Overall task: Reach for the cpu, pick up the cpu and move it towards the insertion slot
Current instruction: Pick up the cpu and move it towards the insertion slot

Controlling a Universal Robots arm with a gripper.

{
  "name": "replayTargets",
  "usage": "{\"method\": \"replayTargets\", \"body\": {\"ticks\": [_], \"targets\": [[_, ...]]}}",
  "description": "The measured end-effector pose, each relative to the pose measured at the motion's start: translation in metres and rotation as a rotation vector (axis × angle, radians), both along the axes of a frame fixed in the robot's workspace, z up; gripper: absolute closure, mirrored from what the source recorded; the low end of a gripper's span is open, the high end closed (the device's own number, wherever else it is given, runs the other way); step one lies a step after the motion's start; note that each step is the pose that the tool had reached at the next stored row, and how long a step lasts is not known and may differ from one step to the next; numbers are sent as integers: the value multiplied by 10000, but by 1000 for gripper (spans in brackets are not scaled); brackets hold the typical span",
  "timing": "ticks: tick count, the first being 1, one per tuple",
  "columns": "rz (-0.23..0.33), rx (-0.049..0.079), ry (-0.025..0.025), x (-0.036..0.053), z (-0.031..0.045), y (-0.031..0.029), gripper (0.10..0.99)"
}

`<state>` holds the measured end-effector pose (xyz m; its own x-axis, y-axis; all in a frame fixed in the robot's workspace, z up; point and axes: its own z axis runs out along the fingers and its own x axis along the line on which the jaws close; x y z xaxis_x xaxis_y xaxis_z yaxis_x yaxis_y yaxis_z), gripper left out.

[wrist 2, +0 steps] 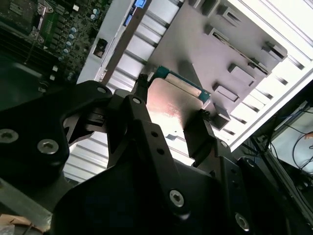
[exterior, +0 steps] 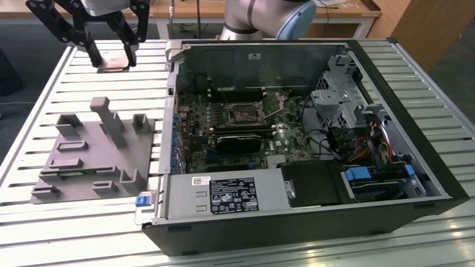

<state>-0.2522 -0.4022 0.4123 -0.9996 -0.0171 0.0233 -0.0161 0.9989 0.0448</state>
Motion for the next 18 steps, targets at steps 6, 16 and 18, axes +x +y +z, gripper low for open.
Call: {"method": "replayTargets", "body": {"ticks": [6, 16, 18], "targets": [[-1, -1, 1, 106, 0, 0, 541], [-1, 0, 1, 280, 0, 0, 541], [-1, 0, 1, 319, 0, 0, 541]]}}
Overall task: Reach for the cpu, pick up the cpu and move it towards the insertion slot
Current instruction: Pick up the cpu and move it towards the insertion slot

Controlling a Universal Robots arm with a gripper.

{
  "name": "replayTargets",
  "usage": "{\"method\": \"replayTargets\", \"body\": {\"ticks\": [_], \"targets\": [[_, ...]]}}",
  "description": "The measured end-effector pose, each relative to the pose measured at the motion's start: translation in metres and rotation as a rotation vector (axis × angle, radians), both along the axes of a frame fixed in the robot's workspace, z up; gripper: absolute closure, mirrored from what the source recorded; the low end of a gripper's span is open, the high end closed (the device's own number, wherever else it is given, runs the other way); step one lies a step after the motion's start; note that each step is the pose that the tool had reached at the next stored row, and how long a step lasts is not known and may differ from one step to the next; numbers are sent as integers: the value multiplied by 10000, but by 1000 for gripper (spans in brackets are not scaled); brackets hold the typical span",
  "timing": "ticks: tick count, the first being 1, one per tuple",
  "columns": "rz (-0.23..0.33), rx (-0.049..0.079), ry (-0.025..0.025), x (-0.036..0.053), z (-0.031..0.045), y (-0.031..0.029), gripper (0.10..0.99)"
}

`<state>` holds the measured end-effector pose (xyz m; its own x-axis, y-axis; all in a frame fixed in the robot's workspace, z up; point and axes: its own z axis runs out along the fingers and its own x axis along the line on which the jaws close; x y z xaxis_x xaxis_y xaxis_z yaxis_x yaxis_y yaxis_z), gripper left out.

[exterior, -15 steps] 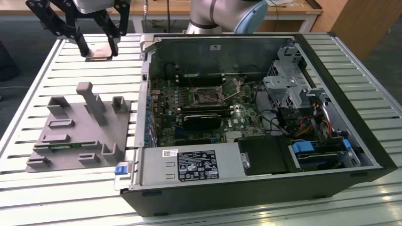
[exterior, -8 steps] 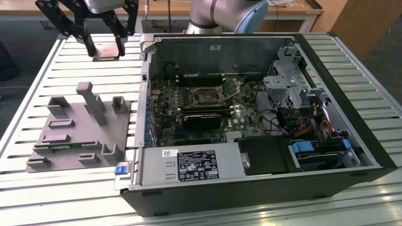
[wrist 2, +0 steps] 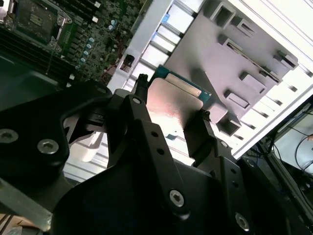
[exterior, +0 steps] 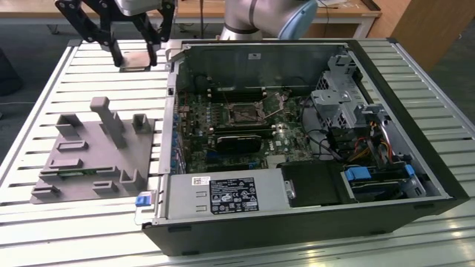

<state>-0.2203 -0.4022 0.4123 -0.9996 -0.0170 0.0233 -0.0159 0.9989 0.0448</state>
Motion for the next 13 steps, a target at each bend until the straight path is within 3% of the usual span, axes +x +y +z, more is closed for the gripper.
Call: {"method": "replayTargets", "body": {"ticks": [13], "targets": [[0, 0, 0, 313, 0, 2, 541]]}}
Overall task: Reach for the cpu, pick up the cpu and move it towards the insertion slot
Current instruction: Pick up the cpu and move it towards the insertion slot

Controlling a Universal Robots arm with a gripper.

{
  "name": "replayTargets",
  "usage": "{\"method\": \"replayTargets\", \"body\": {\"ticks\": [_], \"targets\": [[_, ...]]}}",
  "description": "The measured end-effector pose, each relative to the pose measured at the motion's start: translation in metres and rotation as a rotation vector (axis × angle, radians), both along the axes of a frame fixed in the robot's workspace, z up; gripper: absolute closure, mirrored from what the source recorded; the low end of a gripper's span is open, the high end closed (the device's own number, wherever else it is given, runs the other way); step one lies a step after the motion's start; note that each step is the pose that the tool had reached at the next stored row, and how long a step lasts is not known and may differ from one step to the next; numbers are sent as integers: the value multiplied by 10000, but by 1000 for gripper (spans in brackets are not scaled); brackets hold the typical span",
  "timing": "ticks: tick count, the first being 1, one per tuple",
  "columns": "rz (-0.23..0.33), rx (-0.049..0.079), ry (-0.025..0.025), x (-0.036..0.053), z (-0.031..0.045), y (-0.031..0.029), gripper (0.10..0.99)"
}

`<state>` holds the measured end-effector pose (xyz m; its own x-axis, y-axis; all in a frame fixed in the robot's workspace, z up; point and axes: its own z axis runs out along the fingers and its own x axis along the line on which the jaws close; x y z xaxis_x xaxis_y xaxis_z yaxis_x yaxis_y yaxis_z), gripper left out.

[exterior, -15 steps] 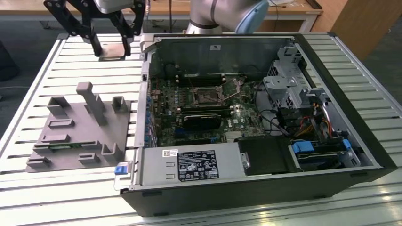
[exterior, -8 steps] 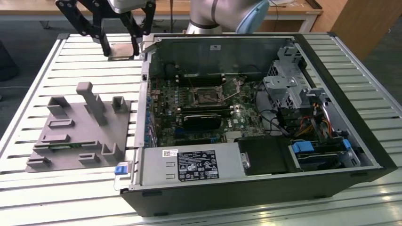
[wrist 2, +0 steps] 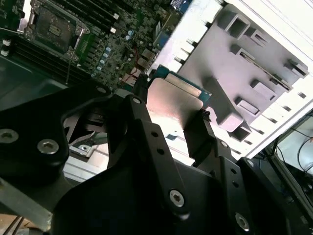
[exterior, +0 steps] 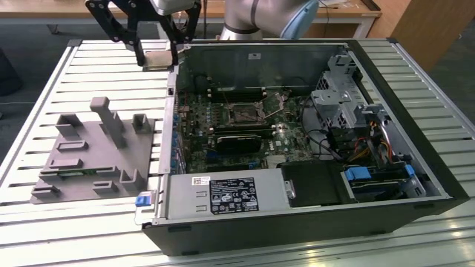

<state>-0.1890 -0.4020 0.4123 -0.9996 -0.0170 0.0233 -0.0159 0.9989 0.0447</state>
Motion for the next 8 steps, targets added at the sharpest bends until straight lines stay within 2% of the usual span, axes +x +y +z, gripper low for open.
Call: {"method": "replayTargets", "body": {"ticks": [8], "targets": [[1, 1, -1, 159, 0, 0, 541]]}}
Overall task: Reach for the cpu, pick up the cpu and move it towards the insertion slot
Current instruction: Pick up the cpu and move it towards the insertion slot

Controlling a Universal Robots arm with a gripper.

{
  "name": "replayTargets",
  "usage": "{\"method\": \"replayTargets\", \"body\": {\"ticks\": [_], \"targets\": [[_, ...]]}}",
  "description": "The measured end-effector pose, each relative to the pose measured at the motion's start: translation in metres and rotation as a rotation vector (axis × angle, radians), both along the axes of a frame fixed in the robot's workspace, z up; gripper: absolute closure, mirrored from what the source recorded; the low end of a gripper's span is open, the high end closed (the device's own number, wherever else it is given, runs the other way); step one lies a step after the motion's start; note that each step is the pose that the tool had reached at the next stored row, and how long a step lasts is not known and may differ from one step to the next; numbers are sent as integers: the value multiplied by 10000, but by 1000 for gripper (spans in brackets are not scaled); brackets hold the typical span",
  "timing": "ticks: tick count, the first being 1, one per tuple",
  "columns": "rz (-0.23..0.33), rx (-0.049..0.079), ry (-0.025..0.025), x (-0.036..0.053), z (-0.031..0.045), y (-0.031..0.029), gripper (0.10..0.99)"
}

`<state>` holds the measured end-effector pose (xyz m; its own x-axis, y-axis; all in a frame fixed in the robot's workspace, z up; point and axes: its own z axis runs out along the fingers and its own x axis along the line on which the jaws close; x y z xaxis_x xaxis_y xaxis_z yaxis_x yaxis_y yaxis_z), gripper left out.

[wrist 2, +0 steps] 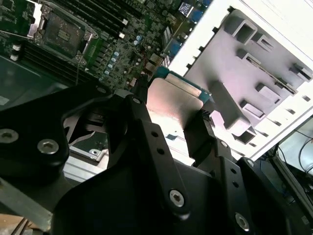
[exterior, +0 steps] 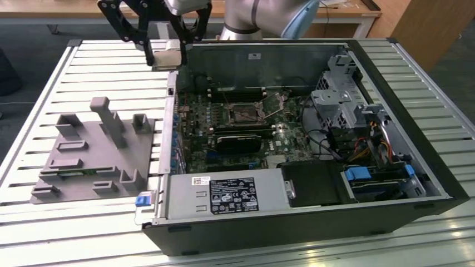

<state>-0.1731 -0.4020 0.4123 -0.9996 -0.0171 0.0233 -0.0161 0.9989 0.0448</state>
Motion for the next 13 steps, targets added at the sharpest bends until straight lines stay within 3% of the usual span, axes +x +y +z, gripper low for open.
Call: {"method": "replayTargets", "body": {"ticks": [13], "targets": [[-1, -1, 1, 227, 0, 0, 541]]}}
